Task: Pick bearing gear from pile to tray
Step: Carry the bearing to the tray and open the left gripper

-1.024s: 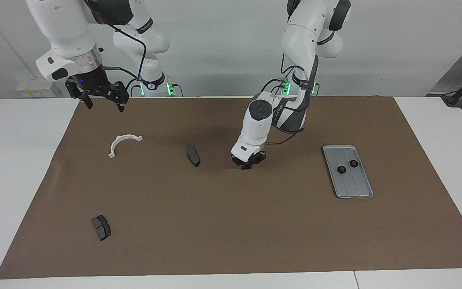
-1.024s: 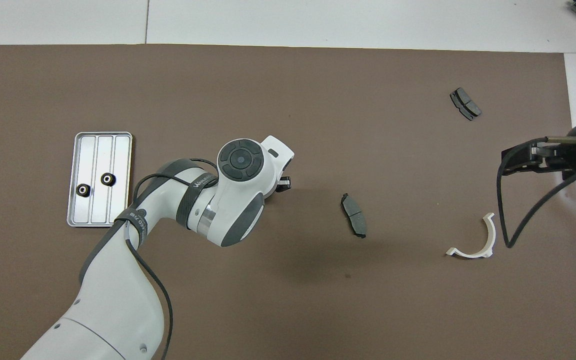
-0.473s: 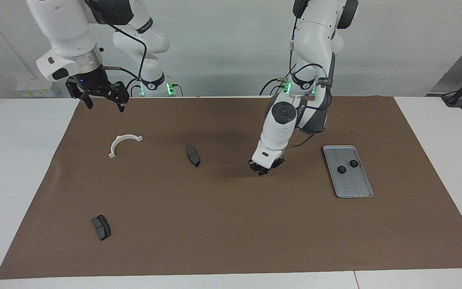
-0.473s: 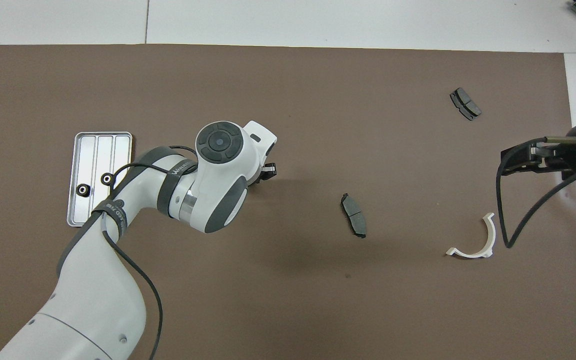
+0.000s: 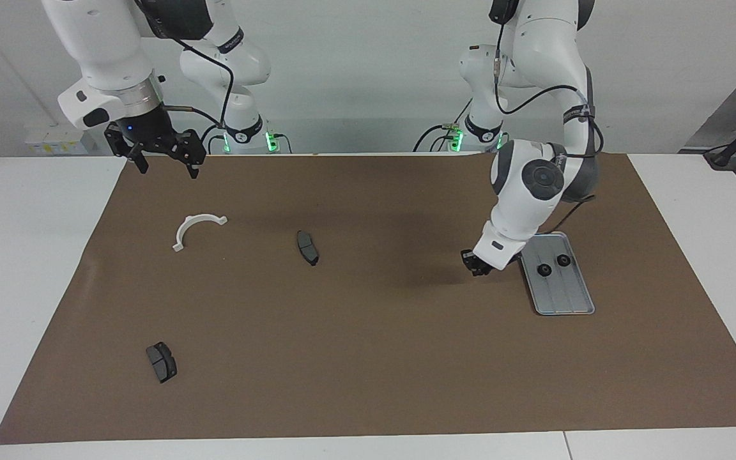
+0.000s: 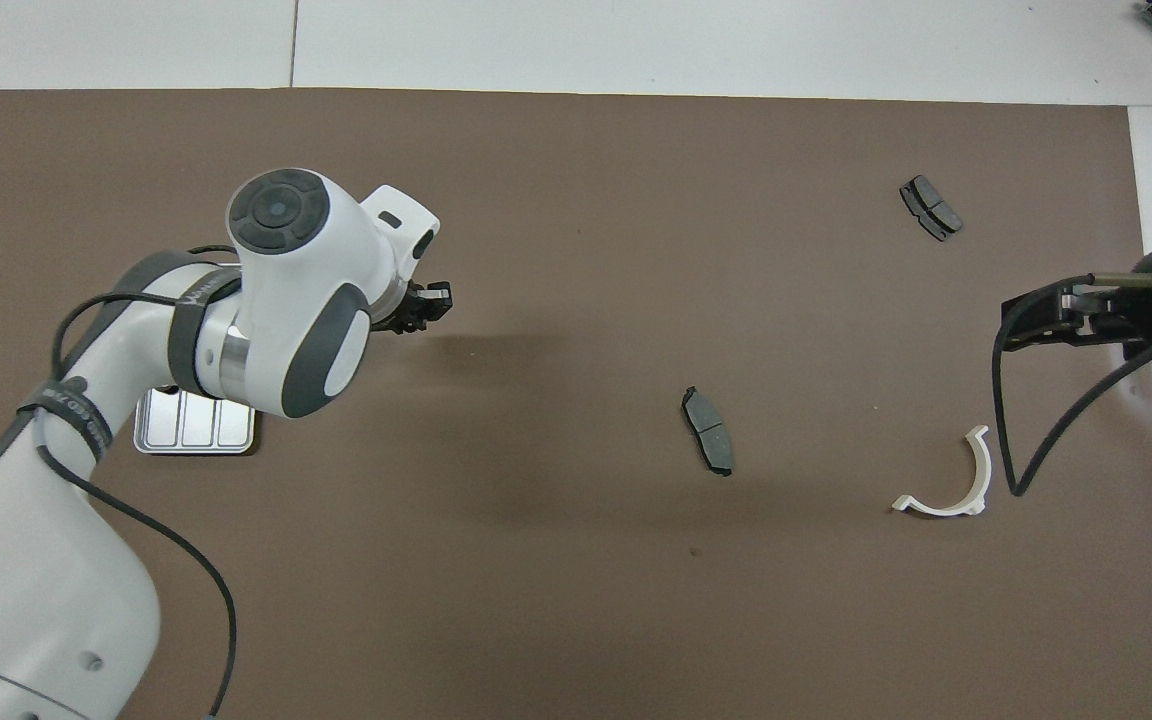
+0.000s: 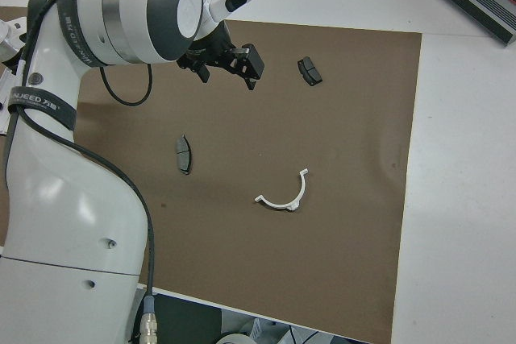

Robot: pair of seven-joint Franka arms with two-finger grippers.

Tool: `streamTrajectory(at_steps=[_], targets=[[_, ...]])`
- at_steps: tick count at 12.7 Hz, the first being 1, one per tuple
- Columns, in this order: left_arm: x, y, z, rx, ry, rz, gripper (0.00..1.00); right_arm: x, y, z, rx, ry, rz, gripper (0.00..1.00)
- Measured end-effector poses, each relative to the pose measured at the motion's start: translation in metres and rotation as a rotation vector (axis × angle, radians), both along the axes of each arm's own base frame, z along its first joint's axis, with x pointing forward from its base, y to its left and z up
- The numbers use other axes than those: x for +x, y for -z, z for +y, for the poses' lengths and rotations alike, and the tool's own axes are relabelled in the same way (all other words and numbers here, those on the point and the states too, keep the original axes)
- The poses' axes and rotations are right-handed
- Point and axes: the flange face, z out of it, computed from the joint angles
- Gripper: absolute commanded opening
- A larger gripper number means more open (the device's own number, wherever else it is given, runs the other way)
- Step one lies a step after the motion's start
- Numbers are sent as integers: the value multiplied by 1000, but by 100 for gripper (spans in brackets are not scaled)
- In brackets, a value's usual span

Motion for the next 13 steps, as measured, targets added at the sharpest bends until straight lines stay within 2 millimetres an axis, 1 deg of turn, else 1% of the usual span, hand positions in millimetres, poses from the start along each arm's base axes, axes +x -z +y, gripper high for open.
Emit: streamTrajectory(at_steps=[2,5,8,9,11,12,13], targets=[[5,4,42,-7,82,23,9,0,0,0,0,0,0,100],[3,15,109,-26,191,42,9,0,0,0,0,0,0,100],[1,21,166,-47,287,42,10,0,0,0,0,0,0,100],[-4,26,179,-51,312,40,10,0,0,0,0,0,0,100],[-18,40,195,-60,340,54,12,0,0,0,0,0,0,100],[-25,45,198,-63,350,60,15,0,0,0,0,0,0,100],[-30,48,199,-66,358,69,25,0,0,0,0,0,0,100]])
